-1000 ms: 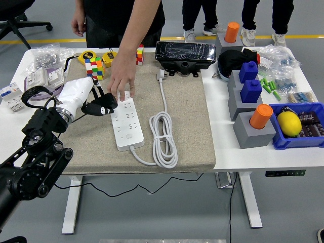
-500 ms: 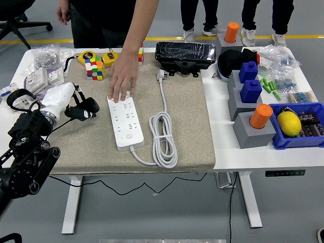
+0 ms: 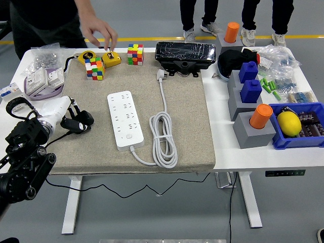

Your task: Pick up the plug,place it near the board,insert it into the board,press the button

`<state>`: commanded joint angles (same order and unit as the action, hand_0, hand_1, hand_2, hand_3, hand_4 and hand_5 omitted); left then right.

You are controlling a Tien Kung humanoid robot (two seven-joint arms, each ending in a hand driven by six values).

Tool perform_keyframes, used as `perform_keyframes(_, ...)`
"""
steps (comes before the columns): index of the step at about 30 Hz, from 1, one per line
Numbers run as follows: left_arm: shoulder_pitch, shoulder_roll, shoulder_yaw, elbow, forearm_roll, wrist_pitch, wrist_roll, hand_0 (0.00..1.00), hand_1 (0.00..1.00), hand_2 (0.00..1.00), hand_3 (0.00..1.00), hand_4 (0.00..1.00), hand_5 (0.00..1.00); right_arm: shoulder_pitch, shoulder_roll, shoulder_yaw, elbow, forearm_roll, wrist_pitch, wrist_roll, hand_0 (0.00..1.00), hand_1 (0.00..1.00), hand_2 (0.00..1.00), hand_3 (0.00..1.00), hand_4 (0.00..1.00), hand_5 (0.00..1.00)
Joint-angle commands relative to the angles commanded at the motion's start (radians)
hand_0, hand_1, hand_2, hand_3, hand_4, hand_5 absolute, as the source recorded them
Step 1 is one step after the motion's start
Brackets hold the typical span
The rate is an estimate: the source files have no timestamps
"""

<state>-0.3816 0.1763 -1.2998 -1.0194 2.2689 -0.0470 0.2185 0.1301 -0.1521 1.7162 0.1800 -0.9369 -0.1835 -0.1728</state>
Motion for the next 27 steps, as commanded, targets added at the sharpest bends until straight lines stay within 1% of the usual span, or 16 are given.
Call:
perform_keyframes(1,0.0,0.0,-0.002,-0.002,0.0,-0.004,0.001,0.343,0.466,0.531,0.545,0.998,0.28,0.0,0.0,0.0,0.0,0.0,0.0,0.0,0.761,0.733,0.734,0.761,0.998,0.998)
perform_keyframes(2,0.001,0.001,-0.005,-0.008,0.0,-0.008,0.001,0.429,0.634,0.666,0.674,0.998,0.39,0.001,0.0,0.001,0.0,0.0,0.0,-0.001,0.76,0.733,0.734,0.761,0.998,0.998)
perform_keyframes(6,0.007,0.002,-0.023,-0.035,0.0,-0.017,0.004,0.429,0.634,0.666,0.674,0.998,0.39,0.002,0.001,-0.003,0.0,0.003,0.001,-0.001,0.76,0.733,0.734,0.761,0.998,0.998)
perform_keyframes(7,0.009,0.003,-0.031,-0.05,0.0,-0.02,0.005,0.429,0.634,0.666,0.674,0.998,0.39,0.002,0.001,-0.003,0.0,0.002,0.001,-0.001,0.76,0.733,0.734,0.761,0.998,0.998)
perform_keyframes(8,0.01,0.003,-0.035,-0.057,0.0,-0.021,0.006,0.551,0.746,0.77,0.788,0.998,0.432,0.002,0.001,-0.003,0.0,0.002,0.001,-0.001,0.759,0.733,0.734,0.761,0.998,0.998)
perform_keyframes(13,0.029,0.005,-0.075,-0.152,0.0,-0.016,0.003,0.551,0.746,0.77,0.788,0.998,0.432,-0.001,0.004,-0.003,0.0,0.001,0.0,-0.001,0.759,0.733,0.734,0.761,0.998,0.998)
perform_keyframes(14,0.034,0.005,-0.084,-0.173,0.0,-0.014,-0.001,0.648,0.828,0.833,0.829,0.998,0.53,-0.001,0.004,-0.002,0.0,0.001,0.0,-0.001,0.76,0.734,0.734,0.761,0.998,0.998)
perform_keyframes(15,0.037,0.004,-0.088,-0.181,0.0,-0.012,-0.005,0.648,0.828,0.833,0.829,0.998,0.53,-0.001,0.004,-0.002,0.0,0.0,0.0,-0.001,0.76,0.734,0.734,0.761,0.998,0.998)
perform_keyframes(16,0.046,0.002,-0.102,-0.21,0.0,-0.004,-0.019,0.648,0.828,0.833,0.829,0.998,0.53,-0.001,0.005,-0.001,0.0,-0.001,0.0,-0.001,0.76,0.734,0.734,0.761,0.998,0.998)
perform_keyframes(19,0.084,-0.01,-0.133,-0.288,-0.094,0.039,-0.089,0.648,0.828,0.833,0.829,0.998,0.53,0.001,0.008,0.006,0.0,-0.008,-0.001,-0.002,0.76,0.734,0.734,0.761,0.998,0.998)
perform_keyframes(20,0.094,-0.014,-0.137,-0.304,-0.133,0.05,-0.108,0.778,0.911,0.9,0.869,0.998,0.783,0.002,0.009,0.008,0.0,-0.01,-0.001,-0.002,0.76,0.733,0.734,0.762,0.998,0.998)
perform_keyframes(21,0.11,-0.022,-0.141,-0.325,-0.179,0.068,-0.138,0.778,0.911,0.9,0.869,0.998,0.783,0.003,0.012,0.016,0.0,-0.015,-0.001,-0.001,0.76,0.733,0.734,0.762,0.998,0.998)
perform_keyframes(24,0.15,-0.048,-0.145,-0.365,-0.309,0.097,-0.226,0.778,0.911,0.9,0.869,0.998,0.783,0.007,0.02,0.04,0.0,-0.031,-0.005,0.002,0.76,0.733,0.734,0.762,0.998,0.998)
perform_keyframes(25,0.161,-0.056,-0.144,-0.373,-0.341,0.106,-0.247,0.778,0.911,0.9,0.869,0.998,0.783,0.008,0.022,0.036,0.0,-0.03,-0.004,0.002,0.76,0.733,0.734,0.762,0.998,0.998)
perform_keyframes(26,0.172,-0.064,-0.142,-0.381,-0.387,0.114,-0.281,0.86,0.966,0.965,0.915,0.998,0.922,0.008,0.025,0.031,0.0,-0.028,-0.003,0.003,0.76,0.733,0.733,0.761,0.998,0.998)
perform_keyframes(27,0.186,-0.075,-0.139,-0.39,-0.432,0.114,-0.311,0.86,0.966,0.965,0.915,0.998,0.922,0.008,0.03,0.039,0.0,-0.036,-0.003,0.004,0.76,0.733,0.733,0.761,0.998,0.998)
